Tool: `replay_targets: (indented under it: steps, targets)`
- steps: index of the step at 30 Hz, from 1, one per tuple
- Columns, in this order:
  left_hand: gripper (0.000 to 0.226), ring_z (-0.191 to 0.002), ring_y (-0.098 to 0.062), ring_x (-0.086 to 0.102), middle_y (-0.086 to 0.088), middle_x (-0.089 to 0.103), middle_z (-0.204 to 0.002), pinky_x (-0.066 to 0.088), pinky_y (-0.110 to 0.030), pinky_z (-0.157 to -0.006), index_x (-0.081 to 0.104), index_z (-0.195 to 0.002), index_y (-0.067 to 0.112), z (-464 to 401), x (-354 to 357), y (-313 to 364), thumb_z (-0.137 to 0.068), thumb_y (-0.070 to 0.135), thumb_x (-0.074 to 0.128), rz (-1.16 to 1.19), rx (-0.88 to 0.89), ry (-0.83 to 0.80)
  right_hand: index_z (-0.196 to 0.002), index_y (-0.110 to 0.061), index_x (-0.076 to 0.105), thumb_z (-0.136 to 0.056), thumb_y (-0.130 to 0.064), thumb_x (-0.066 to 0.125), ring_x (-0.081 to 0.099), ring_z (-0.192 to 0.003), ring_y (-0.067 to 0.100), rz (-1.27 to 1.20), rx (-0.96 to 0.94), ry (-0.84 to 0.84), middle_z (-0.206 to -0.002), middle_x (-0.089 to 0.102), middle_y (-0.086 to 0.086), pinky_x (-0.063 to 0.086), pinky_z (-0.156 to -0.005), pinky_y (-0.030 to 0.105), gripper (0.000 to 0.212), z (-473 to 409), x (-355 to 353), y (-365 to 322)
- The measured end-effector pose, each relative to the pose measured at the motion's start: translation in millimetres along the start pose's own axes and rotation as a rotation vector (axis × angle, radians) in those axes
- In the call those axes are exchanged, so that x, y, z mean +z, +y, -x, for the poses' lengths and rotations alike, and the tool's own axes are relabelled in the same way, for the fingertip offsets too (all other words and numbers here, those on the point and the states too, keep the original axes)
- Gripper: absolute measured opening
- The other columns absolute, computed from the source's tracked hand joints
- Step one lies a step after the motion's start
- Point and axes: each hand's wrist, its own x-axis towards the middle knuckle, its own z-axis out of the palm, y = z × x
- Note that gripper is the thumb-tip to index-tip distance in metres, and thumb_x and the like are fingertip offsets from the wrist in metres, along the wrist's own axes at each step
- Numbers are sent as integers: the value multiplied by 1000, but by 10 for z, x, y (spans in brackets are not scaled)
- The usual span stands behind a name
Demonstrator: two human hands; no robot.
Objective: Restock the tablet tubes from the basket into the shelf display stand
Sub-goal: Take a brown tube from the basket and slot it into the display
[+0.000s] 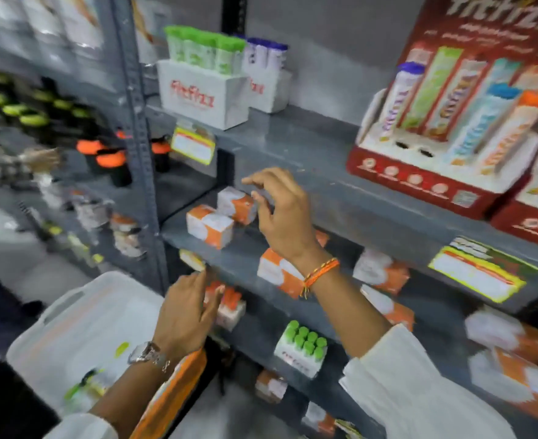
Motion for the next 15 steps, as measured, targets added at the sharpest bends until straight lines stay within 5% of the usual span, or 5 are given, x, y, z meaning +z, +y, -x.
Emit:
replay_targets:
  steps: [6, 10, 15]
  targets:
    - [43, -99, -21, 62, 4, 68, -105, 42, -31, -86, 63, -108, 22, 1275, 175, -832, -96, 55, 39, -10, -389, -72, -101, -4, 70, -80, 8, 61, 64, -92, 33, -237, 119, -387, -97, 68, 14, 53, -83, 42, 26, 590, 1364, -123]
    - [47, -93, -22, 62, 1, 65, -102, 48, -38, -81, 63, -111, 20, 1834, 271, -1064, -92, 56, 40, 9, -566, -162, -106, 3, 70, -83, 7, 68, 62, -91, 28, -340, 219, -723, -98, 67, 20, 42, -78, 20, 24, 1127, 2114, -298]
    - [24, -80, -27, 67, 4, 67, -97, 53, -39, -63, 62, -100, 28, 2172, 341, -1141, -78, 30, 72, -160, -624, -386, -125, -2, 61, -92, -5, 67, 61, -108, 32, -335, 291, -1191, -119, 61, 18, 52, -92, 40, 34, 1792, 2887, -467]
